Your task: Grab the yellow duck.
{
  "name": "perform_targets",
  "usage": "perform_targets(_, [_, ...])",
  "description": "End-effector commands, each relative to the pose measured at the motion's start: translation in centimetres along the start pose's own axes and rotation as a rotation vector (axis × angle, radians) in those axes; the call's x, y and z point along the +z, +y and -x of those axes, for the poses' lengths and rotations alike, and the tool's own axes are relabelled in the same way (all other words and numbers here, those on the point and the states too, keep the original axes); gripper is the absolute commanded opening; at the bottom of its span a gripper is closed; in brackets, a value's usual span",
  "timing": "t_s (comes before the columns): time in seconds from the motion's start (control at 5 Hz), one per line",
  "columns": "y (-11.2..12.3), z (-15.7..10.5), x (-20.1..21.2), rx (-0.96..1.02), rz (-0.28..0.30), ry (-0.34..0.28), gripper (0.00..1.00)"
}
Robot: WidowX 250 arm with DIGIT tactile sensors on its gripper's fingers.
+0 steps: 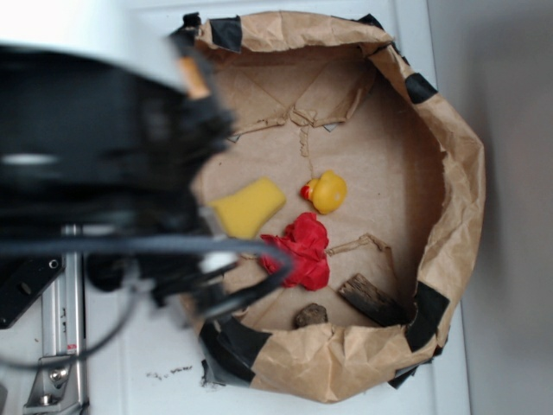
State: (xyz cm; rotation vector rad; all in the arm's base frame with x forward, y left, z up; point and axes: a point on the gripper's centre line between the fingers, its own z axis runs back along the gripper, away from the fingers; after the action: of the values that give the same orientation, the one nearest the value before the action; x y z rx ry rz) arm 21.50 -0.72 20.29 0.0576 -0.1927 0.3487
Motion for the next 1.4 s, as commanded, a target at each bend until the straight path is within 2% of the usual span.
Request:
perform_targets(0.0, [-0.1, -4.5, -4.2, 0.237, 0.02, -0.018, 1.0])
perform_targets(0.6, [-0.1, -4.5, -4.2, 0.237, 0.02, -0.018, 1.0])
perform_targets(0.8, [0.4, -4.4, -9.2, 0.287, 0.111, -0.077, 1.0])
perform_targets(1.0, [-0.1, -4.2, -12.1, 0.385, 0.111, -0.134, 1.0])
perform_targets(1.2, [0.1, -3.7, -13.2, 0.368, 0.103, -0.111, 1.0])
